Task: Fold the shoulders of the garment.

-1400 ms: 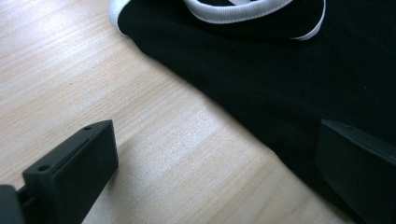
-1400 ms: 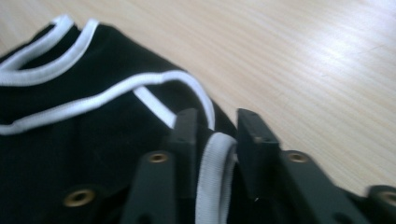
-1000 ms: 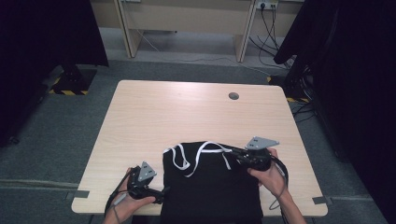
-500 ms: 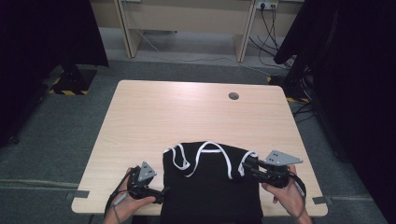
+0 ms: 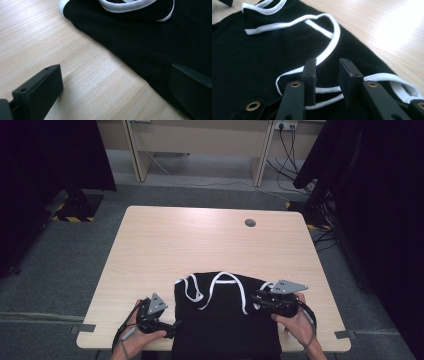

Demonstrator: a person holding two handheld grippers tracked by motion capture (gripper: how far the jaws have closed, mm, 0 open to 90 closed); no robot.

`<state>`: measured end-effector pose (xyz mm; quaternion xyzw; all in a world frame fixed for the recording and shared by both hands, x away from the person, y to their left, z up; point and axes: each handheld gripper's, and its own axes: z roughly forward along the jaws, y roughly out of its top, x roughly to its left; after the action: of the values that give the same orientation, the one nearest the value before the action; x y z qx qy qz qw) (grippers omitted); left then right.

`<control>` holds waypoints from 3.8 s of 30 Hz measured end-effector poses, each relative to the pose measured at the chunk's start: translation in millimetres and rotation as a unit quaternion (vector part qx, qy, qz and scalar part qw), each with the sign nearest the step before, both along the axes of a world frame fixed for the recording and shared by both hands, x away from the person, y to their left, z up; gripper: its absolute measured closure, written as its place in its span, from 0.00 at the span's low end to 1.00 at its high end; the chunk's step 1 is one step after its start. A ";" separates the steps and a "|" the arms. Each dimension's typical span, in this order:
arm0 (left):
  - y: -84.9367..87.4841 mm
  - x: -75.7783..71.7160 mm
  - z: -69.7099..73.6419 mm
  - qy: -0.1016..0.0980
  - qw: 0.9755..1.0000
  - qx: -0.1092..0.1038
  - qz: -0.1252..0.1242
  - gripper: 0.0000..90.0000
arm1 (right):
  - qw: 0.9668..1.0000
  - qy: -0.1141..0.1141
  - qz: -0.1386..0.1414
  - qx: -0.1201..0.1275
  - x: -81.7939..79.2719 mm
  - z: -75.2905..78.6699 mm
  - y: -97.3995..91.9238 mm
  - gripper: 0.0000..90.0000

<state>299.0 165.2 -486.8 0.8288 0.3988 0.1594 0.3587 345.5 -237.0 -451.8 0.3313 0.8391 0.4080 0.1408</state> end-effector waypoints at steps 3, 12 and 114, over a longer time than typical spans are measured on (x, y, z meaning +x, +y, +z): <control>0.0 0.0 0.0 0.000 1.000 0.000 0.000 0.00 | 1.000 0.001 0.002 -0.004 -0.9 -1.2 0.5 0.76; 0.0 0.0 0.0 0.000 1.000 0.000 0.000 0.00 | 0.999 0.013 -0.002 -0.042 -5.5 -20.6 -5.4 0.76; 23.0 13.2 0.1 0.001 1.000 0.001 0.018 0.00 | 0.991 0.042 -0.128 -0.014 -35.4 -25.3 -59.5 0.20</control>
<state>312.2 188.3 -486.7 0.8218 0.4140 0.1659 0.3546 310.1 -296.5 -477.0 0.4509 0.8008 0.3601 0.1608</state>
